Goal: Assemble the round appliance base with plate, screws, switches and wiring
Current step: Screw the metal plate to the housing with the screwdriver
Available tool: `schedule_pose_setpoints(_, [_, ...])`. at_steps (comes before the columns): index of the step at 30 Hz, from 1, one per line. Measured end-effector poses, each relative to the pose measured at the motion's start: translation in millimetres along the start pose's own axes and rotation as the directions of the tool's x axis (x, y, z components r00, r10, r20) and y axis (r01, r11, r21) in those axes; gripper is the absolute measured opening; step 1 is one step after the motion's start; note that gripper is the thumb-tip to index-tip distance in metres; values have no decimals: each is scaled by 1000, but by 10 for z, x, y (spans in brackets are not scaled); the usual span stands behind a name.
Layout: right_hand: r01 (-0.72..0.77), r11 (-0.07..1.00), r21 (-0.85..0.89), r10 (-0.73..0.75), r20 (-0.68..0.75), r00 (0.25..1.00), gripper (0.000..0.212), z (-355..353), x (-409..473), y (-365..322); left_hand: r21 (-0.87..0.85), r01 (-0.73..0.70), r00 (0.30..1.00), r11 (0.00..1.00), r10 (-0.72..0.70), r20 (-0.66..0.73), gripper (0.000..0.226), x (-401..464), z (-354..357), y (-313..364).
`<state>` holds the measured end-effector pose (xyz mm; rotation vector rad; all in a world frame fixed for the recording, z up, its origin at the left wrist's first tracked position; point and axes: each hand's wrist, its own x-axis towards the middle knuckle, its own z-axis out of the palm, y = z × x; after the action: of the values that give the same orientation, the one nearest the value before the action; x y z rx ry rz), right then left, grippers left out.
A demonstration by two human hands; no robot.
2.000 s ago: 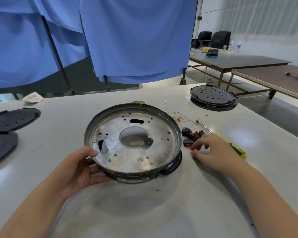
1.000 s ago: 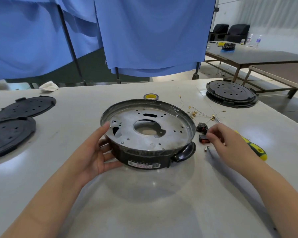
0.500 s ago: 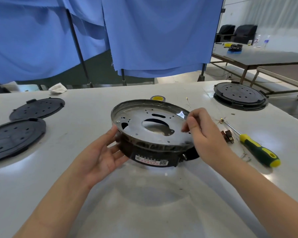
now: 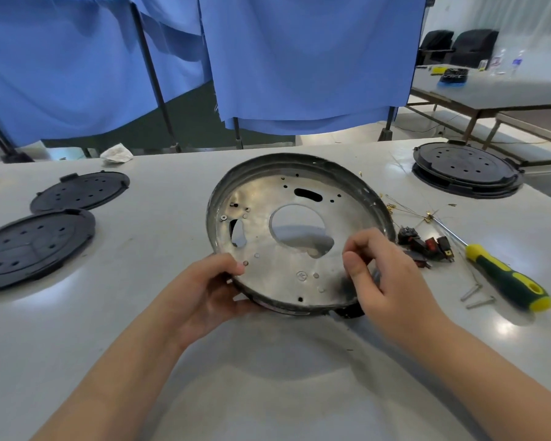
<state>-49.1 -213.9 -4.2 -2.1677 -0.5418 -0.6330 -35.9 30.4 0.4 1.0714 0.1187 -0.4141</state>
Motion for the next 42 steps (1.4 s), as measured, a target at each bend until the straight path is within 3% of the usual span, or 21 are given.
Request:
schedule_pose_setpoints(8, [50,997,-56,-52,-35,998,2,5,-22,-35,80,-120,993,990,118,28,41,2,11,11])
schedule_pose_setpoints(19, [101,989,-110,-106,-43,993,5,19,-39,-52,100,-147,988,984,142,62,34,13,-8,3])
schedule_pose_setpoints(27, [103,987,-127,-107,-27,994,6,21,-38,-31,122,-206,977,971,198,80,60,23,-20,5])
schedule_pose_setpoints(36, [60,995,-80,-63,-33,997,10,24,-18,-6,79,-181,983,980,177,54,39,6,36,17])
schedule_pose_setpoints(42, [53,996,69,-40,-178,983,19,-56,27,2,-27,-67,998,997,67,-4,20,33,68,-10])
